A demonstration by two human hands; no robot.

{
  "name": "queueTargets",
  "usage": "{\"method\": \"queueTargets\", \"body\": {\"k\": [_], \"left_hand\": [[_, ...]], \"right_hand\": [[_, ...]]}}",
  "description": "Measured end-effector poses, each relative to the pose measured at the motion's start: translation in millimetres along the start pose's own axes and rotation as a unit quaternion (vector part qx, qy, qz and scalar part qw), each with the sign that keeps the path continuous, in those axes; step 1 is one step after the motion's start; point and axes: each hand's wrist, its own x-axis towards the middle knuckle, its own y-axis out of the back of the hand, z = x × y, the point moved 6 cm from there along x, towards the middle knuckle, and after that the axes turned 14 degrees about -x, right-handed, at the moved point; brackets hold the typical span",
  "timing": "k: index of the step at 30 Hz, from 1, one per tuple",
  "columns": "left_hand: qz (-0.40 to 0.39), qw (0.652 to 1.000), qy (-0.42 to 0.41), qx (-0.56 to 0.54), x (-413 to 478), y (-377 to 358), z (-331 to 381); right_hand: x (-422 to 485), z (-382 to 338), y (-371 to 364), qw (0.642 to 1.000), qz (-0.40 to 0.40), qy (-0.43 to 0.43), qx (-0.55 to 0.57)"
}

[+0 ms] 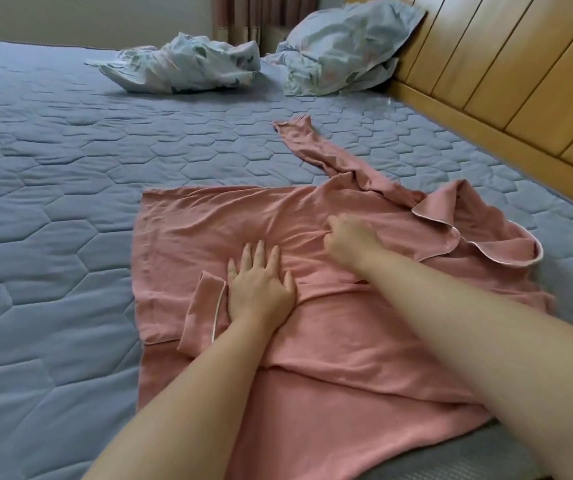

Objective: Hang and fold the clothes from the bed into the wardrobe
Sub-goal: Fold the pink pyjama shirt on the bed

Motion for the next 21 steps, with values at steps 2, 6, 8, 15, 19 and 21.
{"method": "queueTargets", "body": {"k": [2, 6, 8, 15, 19, 21], "left_hand": [[-0.003, 1.0, 0.003, 0.0, -0.4, -2.0, -1.2], [-0.02, 1.0, 0.002, -0.003, 1.9, -0.1, 2.4], [-0.03, 1.0, 0.006, 0.004, 0.8, -0.5, 2.6], [-0.061, 0.997, 0.009, 0.034, 0.2, 0.1, 2.3], [-0.012, 0.999, 0.003, 0.039, 23.9, 13.7, 12.4], [0.018, 0.999, -0.001, 0.028, 49.0, 20.4, 20.8]], "right_hand": [[-4.0, 19.1, -29.1, 0.996, -0.051, -0.065, -0.034], [-16.9, 47.3, -70.1, 0.978, -0.106, -0.182, -0.002], [-16.6, 47.6, -69.7, 0.97, -0.081, -0.227, -0.003], [-18.2, 46.6, -70.5, 0.977, -0.112, -0.181, -0.009], [-11.8, 53.3, -63.9, 0.983, -0.128, -0.135, 0.001], [-5.4, 57.6, -58.3, 0.984, -0.145, -0.101, -0.004]]}}
